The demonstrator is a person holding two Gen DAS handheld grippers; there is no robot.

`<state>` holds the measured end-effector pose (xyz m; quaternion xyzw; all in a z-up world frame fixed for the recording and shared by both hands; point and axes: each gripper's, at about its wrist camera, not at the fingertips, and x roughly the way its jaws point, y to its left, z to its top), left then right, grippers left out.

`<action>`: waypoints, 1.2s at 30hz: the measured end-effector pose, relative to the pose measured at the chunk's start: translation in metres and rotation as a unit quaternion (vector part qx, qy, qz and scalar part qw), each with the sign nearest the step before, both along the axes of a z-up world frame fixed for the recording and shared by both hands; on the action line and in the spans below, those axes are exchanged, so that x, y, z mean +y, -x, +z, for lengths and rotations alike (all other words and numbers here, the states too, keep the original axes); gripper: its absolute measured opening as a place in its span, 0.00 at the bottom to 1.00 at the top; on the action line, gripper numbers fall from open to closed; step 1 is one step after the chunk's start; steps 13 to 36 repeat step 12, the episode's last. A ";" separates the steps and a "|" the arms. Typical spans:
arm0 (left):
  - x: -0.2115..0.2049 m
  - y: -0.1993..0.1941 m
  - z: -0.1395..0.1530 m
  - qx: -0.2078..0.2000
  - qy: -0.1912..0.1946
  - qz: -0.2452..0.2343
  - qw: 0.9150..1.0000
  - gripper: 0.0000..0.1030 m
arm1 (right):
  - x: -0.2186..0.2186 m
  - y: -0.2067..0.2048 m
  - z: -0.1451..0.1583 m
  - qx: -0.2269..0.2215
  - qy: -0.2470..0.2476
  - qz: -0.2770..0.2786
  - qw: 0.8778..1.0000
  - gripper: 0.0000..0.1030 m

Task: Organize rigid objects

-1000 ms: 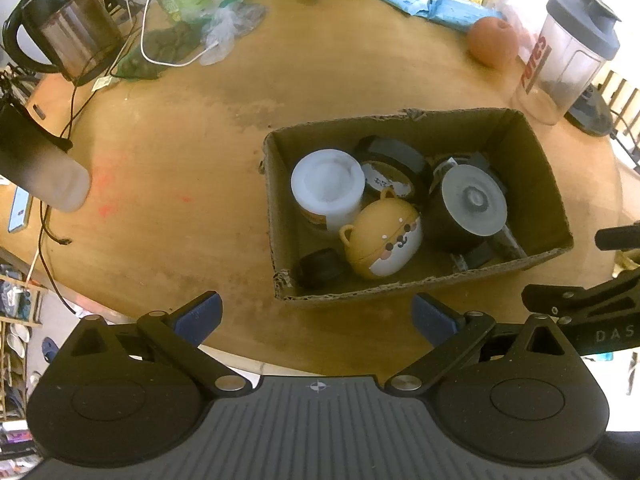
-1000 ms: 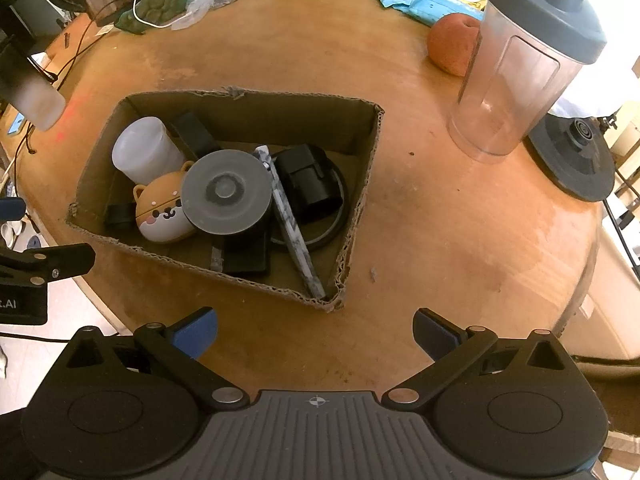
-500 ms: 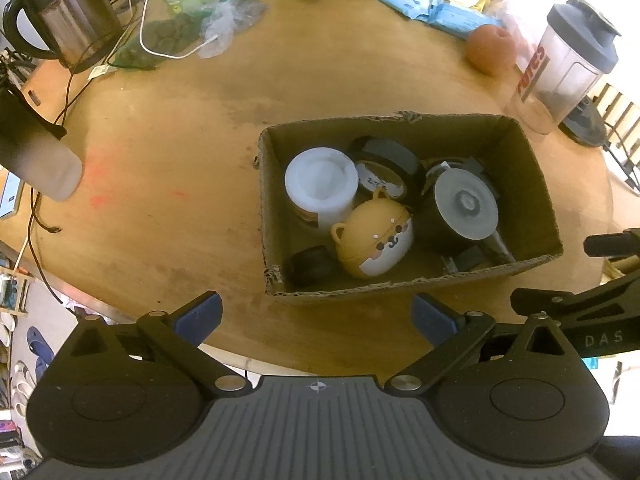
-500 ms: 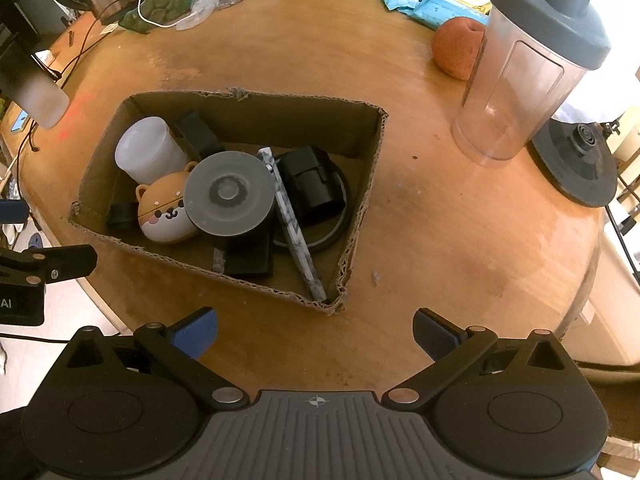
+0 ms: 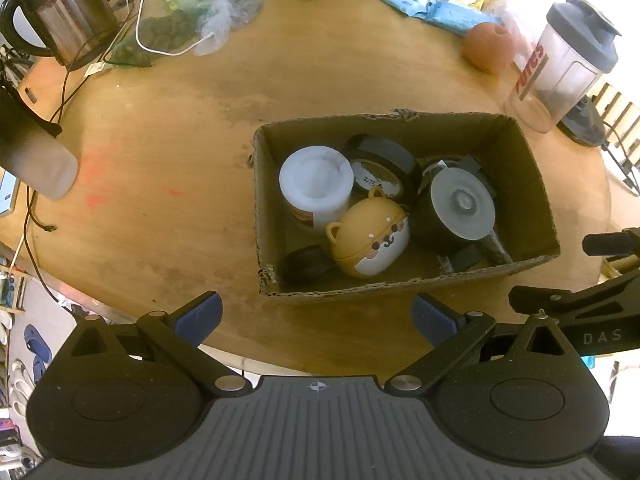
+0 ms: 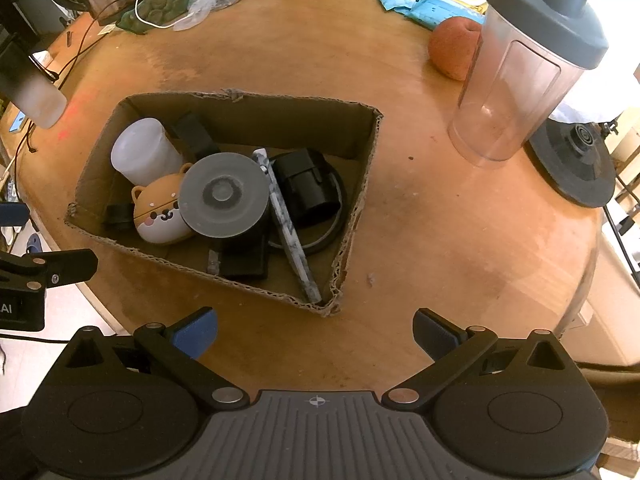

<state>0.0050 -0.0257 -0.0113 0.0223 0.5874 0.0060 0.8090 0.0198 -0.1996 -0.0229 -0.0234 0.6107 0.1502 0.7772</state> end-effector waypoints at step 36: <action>0.003 0.001 0.002 -0.008 0.004 0.010 1.000 1.00 | 0.000 0.000 0.000 0.000 0.000 0.000 1.000 1.00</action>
